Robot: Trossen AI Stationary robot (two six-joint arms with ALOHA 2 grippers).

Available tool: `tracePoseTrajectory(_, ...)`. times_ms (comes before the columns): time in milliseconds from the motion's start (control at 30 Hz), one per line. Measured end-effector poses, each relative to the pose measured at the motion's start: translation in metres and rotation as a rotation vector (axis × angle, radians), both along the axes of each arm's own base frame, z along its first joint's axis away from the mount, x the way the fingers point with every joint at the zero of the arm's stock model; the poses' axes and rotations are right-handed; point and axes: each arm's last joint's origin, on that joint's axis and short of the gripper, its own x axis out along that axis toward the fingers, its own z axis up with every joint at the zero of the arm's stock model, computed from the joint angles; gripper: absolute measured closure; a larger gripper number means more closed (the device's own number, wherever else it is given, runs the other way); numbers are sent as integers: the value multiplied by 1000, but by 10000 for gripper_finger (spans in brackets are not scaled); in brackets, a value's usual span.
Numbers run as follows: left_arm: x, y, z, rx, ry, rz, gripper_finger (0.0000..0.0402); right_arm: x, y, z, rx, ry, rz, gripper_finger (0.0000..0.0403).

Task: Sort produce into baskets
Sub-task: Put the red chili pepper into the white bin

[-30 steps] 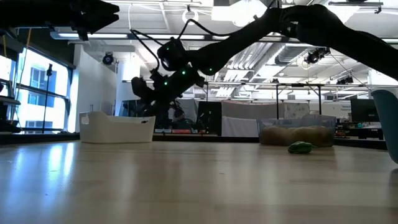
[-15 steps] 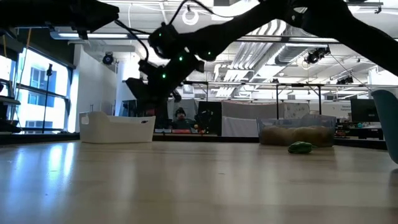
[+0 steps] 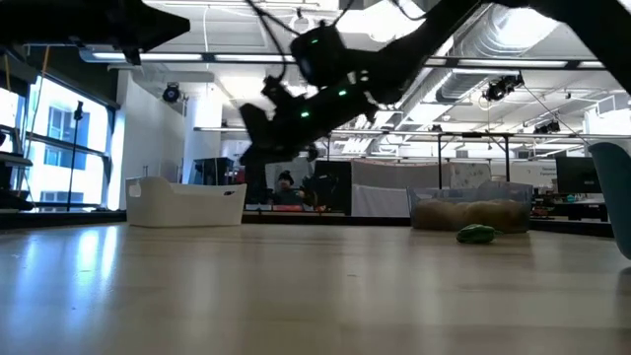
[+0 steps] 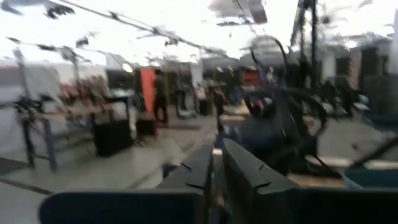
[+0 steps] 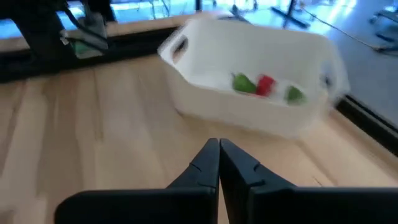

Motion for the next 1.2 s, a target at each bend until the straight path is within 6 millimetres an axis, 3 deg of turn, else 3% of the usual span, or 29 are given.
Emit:
tracePoseTrajectory(167,3,-5,7,-58,130,-72,398,-35,19,7,-13,11,-40,403)
tracePoseTrajectory(400,14,-22,31,-136,306,-234,401,-72,44,-11,-1,10,-67,403)
tracePoseTrajectory(567,32,-39,35,-138,489,-321,401,-89,60,-25,28,-74,-6,403)
tracePoseTrajectory(900,66,-86,18,-161,870,-411,401,-106,67,-37,51,-136,9,403)
tracePoseTrajectory(1200,67,-130,-5,-226,1117,-550,400,-106,71,-37,49,-138,18,403)
